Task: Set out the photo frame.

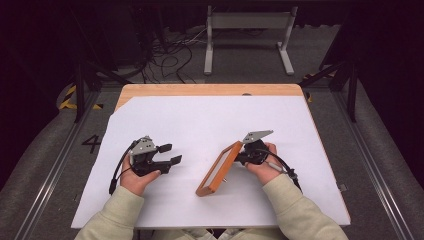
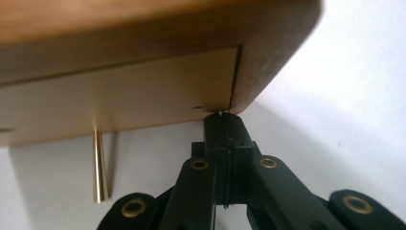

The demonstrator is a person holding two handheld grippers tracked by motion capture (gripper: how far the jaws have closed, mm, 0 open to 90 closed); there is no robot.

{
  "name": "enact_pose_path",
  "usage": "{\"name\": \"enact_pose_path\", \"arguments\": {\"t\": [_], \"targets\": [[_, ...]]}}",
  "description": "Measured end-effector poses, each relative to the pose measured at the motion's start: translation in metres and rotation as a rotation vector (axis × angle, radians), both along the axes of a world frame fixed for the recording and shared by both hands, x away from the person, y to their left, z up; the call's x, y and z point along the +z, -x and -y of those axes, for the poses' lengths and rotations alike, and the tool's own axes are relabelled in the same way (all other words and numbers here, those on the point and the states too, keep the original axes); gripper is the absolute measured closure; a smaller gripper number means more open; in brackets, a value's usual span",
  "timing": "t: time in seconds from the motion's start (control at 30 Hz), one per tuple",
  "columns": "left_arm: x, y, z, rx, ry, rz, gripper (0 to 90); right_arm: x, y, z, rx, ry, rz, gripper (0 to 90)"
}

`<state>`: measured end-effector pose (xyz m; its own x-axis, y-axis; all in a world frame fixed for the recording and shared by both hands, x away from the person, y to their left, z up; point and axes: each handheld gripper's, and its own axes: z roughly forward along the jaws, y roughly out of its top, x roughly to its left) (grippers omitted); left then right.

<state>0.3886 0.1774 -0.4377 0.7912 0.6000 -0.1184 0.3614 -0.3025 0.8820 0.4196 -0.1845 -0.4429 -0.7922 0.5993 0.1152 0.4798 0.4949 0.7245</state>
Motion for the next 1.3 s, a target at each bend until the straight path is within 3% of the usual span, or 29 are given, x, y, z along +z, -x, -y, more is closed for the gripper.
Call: {"name": "enact_pose_path", "arguments": {"t": [0.93,1.13,1.3], "targets": [[-0.001,0.0,-0.001,0.003,0.004,0.002,38.8,-0.004,-0.036,-0.046,0.044,-0.004,-0.007,90.0],[-0.001,0.0,-0.001,0.003,0.004,0.003,38.8,-0.002,-0.034,-0.043,0.03,0.021,-0.006,90.0],[0.001,-0.001,-0.004,0.012,-0.001,0.001,38.7,0.01,-0.028,-0.033,0.006,0.035,0.012,85.1]]}}
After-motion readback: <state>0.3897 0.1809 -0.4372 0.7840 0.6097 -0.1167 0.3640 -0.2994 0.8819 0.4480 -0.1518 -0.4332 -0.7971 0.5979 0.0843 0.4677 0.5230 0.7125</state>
